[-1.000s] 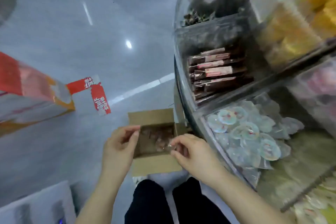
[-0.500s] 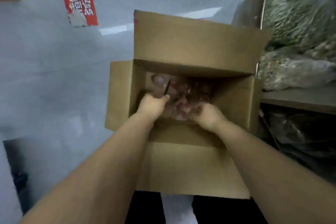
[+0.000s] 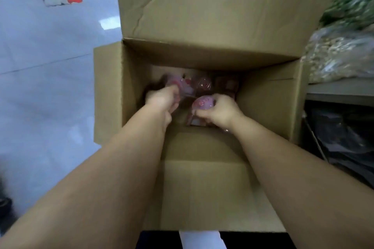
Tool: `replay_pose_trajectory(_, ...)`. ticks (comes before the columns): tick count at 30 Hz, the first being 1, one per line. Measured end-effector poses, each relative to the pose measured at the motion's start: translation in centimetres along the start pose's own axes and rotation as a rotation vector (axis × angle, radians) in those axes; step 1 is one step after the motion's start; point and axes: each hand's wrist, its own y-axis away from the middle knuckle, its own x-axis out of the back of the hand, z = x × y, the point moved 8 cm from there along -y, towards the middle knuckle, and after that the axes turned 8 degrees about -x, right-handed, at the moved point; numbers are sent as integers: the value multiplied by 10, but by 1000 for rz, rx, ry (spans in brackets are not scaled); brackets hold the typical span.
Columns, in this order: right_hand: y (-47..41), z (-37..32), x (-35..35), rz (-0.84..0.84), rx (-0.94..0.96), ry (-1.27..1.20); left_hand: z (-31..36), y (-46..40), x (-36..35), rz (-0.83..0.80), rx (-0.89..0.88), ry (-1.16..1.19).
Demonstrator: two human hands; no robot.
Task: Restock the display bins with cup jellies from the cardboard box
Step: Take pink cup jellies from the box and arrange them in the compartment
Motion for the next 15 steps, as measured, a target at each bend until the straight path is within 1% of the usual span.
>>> replay_pose_trajectory(1, 22, 2, 8, -17, -2, -152, 0, 24, 1, -41, 38, 19)
replay_pose_trajectory(3, 73, 3, 23, -28, 1, -380, 4, 78, 11, -135, 85, 36)
replay_pose_trajectory(6, 167, -8, 56, 4, 30, -637, 38, 172, 19, -319, 53, 103)
replay_pose_trajectory(8, 237, -23, 88, 23, 67, -762, 71, 240, 27, -397, -56, 70)
replay_pose_trajectory(11, 352, -57, 155, 90, 197, -877, 137, 343, 42, -437, -360, -111)
replay_pose_trajectory(12, 389, -66, 178, 112, 241, -906, 159, 378, 44, -458, -437, -148)
replay_pose_trajectory(15, 491, -87, 247, 190, 378, -969, 215, 478, 34, -589, -594, -209)
